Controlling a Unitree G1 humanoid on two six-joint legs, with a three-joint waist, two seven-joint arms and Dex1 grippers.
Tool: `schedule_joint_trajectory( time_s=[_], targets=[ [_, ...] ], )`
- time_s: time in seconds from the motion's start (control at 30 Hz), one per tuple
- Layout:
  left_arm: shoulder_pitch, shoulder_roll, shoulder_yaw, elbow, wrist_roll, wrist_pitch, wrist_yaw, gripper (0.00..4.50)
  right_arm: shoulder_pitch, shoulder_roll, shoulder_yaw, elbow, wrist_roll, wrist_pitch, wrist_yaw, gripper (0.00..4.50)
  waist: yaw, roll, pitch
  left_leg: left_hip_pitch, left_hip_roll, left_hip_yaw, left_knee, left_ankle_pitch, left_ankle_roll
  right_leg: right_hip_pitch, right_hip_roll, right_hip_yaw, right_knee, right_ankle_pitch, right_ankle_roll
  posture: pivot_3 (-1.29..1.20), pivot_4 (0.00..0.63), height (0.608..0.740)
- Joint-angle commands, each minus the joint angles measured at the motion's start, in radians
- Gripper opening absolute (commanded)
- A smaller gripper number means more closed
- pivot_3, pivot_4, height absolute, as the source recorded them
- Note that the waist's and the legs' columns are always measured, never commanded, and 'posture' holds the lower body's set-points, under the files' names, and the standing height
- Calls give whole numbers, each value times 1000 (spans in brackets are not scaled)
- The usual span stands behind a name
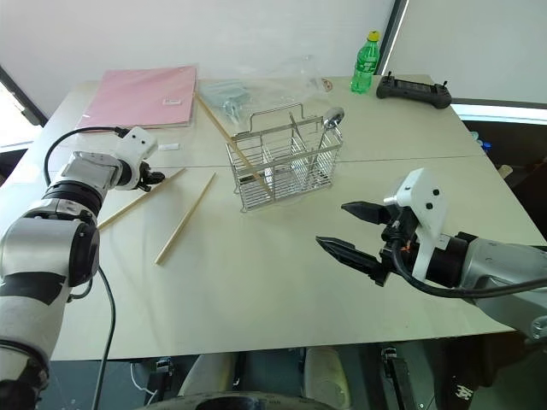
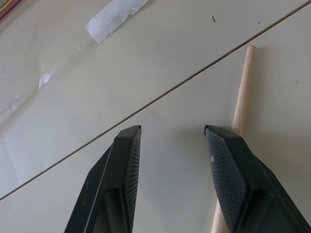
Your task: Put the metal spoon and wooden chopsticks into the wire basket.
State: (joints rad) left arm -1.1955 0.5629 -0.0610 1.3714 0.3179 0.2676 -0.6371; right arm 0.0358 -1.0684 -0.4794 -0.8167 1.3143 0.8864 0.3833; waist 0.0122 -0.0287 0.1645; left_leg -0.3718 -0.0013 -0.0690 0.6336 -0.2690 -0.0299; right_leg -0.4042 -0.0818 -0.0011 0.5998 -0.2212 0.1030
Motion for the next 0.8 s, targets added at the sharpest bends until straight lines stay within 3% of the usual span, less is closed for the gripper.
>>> schedule_joint_trajectory(
  time_s=[0.03, 0.43, 0.8],
  targets=[
    [-26, -4, -15, 2, 16, 1, -22, 2173, -19, -8, -5, 5, 20, -10, -4, 3897, 0, 0, 0, 0, 0, 0, 0, 0, 0, 0, 0, 0, 0, 0, 0, 0, 150, 728],
    [-99, 11, -41, 3, 46, 3, -110, 2173, 11, 8, -13, -10, 27, -13, -31, 3897, 0, 0, 0, -1, 0, 0, 0, 0, 0, 0, 0, 0, 0, 0, 0, 0, 150, 728],
    [-38, -25, -54, 9, 54, 18, -74, 2173, 24, -13, -39, -9, 63, -6, -48, 3897, 0, 0, 0, -1, 0, 0, 0, 0, 0, 0, 0, 0, 0, 0, 0, 0, 150, 728]
  ],
)
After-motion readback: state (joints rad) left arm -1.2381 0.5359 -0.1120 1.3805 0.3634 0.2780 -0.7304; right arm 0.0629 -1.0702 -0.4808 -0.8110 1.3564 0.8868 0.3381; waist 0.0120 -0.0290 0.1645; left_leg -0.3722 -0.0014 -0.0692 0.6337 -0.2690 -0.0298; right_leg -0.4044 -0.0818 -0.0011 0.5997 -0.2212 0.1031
